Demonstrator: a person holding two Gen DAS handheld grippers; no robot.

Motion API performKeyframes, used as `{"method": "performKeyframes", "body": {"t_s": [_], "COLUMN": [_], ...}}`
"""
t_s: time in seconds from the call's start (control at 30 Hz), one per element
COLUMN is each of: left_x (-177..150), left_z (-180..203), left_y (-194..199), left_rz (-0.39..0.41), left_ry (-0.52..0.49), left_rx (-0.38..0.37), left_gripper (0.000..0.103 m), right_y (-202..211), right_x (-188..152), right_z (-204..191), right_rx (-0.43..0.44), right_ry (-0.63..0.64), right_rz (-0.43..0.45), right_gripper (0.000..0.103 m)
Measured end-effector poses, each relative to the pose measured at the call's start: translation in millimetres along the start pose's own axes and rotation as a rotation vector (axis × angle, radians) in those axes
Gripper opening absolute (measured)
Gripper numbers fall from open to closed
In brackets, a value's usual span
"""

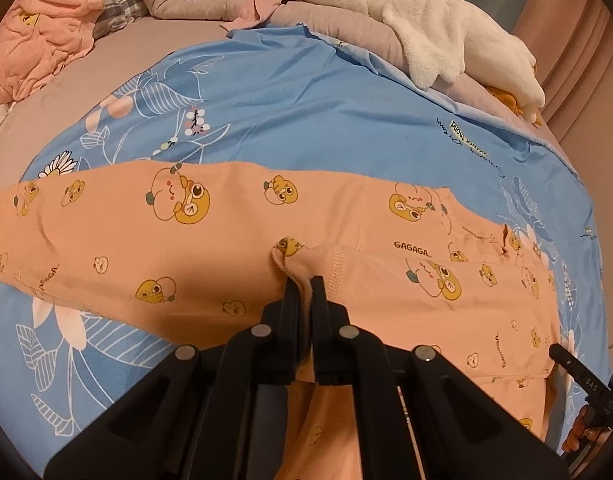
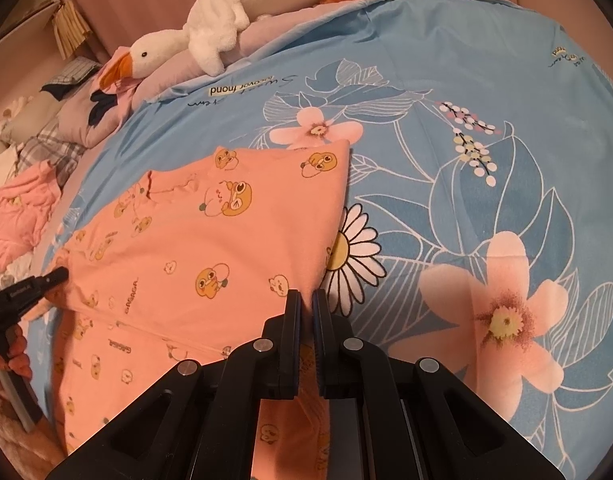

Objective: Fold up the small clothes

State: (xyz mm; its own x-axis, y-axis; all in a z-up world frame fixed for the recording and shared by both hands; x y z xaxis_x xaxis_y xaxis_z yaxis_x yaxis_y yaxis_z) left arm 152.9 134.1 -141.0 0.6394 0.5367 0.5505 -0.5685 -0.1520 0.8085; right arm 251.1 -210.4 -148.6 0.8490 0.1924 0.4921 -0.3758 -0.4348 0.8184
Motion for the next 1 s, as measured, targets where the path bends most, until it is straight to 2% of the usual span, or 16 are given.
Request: {"method": "performKeyframes", "body": {"t_s": [0.67,0.83,1.0], "left_x": [-8.5,-10.1,-11.4], "left_z": [-8.1,-11.0,-10.0], "left_y": [-14.9,-18.4,-20.0], "left_rz": [-0.058,-0.067,-0.070], "left_ry": [-0.013,0.004,-0.025], "left_rx": [0.026,0.014,0.016], "left_gripper": [0.011,0.011,0.012], "right_y": [-3.7,-3.9,-8.1], "right_x": [-0.7,-1.7,-8.6], "right_z": [0.9,1.8,4.3], "right_rx": [-0.005,-0.009,-0.019], "right_ry": [-0.001,-0.002,0.011], "right_rz": [-0.010,-0.011,0.017], "right_gripper": [0.007,0.007,0.007]}}
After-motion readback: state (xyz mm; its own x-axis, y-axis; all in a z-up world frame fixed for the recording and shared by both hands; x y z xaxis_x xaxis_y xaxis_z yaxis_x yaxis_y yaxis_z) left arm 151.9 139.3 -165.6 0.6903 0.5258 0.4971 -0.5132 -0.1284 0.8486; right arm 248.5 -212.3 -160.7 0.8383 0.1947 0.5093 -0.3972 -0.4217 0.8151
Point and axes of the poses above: each gripper's, at about its wrist camera, not at the fingertips, and y roughly against the way its jaws point, z to its right, x to its top, the point moved 7 cm from there along -y, roughly the way its jaws point, and after that the axes turned 3 degrees about -y, right-handed, at the moved point
